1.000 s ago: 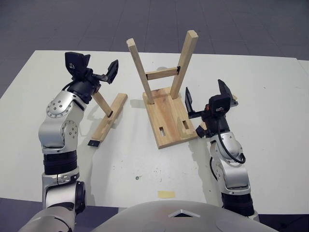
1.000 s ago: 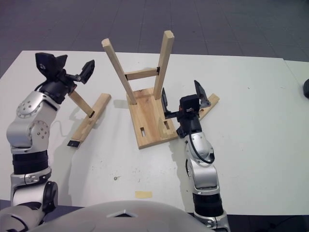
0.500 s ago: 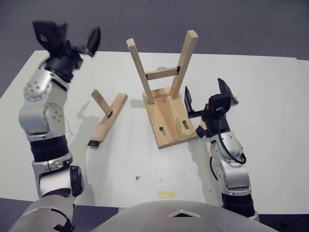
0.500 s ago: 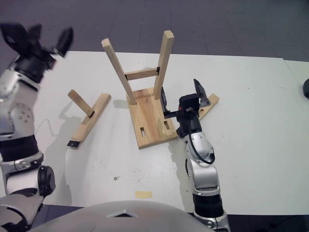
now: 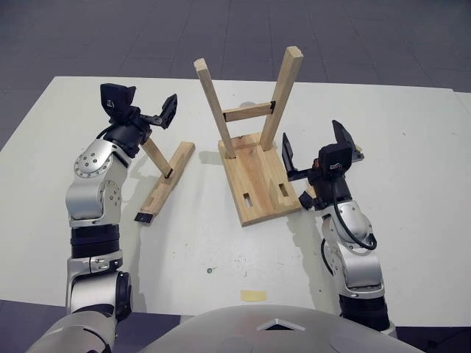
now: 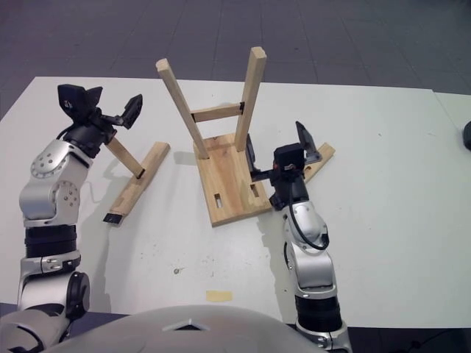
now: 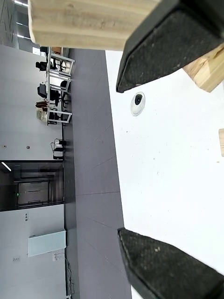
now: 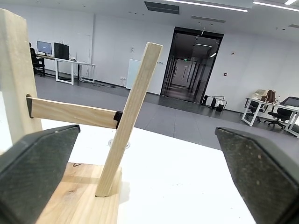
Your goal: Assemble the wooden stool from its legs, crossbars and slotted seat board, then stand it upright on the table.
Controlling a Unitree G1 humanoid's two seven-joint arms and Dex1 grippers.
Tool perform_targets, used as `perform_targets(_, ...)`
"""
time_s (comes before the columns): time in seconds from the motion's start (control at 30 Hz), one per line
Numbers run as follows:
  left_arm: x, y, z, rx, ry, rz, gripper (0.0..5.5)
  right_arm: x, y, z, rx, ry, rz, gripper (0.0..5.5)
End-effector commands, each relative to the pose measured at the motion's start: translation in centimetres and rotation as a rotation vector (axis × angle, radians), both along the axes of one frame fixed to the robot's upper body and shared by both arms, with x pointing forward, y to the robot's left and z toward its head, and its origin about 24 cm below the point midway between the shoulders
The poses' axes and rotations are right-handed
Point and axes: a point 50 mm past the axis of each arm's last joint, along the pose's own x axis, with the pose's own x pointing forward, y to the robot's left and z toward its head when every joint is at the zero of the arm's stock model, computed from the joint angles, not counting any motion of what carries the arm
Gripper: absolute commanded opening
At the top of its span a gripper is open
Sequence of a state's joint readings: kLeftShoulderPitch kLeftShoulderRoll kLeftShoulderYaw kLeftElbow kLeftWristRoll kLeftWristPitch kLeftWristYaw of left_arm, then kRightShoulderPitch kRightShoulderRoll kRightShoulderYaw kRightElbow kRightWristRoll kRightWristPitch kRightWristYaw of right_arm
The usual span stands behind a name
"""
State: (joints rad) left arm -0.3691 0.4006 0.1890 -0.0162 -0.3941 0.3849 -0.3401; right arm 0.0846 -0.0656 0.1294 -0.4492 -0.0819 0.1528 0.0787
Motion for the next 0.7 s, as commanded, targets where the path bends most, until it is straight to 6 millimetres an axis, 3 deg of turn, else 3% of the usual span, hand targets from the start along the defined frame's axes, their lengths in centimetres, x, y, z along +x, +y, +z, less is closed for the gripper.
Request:
perform_targets(0.03, 0.3, 0.2, 4.2, -0.028, -0.104, 0.006, 5.38, 0.0, 0.1, 0.1, 0.01, -0.001, -0.008, 5.4)
perform_targets(0.13, 0.1, 0.6, 6.5, -0.043, -0.156, 0.013, 5.38, -0.1, 0.2, 0.1, 0.011, -0.004, -0.011, 5.4)
perform_targets(0.23, -0.4, 0.7, 7.2, -0.039, -0.155, -0.005, 5.38, -0.1, 0.2, 0.2, 0.013, -0.006, -0.011, 5.4)
perform_targets(0.33, -1.0, 0.2, 4.5, -0.032, -0.047, -0.04, 5.38, 0.0, 0.2, 0.2, 0.015, -0.007, -0.011, 5.4)
perform_targets(0.43, -1.6, -0.4, -1.4, 0.038, 0.135, -0.078, 5.38, 0.0, 0.4, 0.1, 0.017, -0.004, -0.008, 5.4)
perform_targets(0.5, -1.9, -0.6, -3.8, 0.087, 0.199, -0.089, 5.38, 0.0, 0.4, 0.1, 0.015, -0.001, -0.003, 5.4)
perform_targets(0.57, -1.6, -0.4, -4.4, 0.085, 0.205, -0.074, 5.38, 0.0, 0.3, 0.1, 0.015, 0.001, -0.004, 5.4)
perform_targets(0.7, -0.9, -0.6, -2.5, 0.061, 0.121, -0.094, 5.38, -0.2, 0.2, -0.1, 0.016, 0.01, -0.01, 5.4)
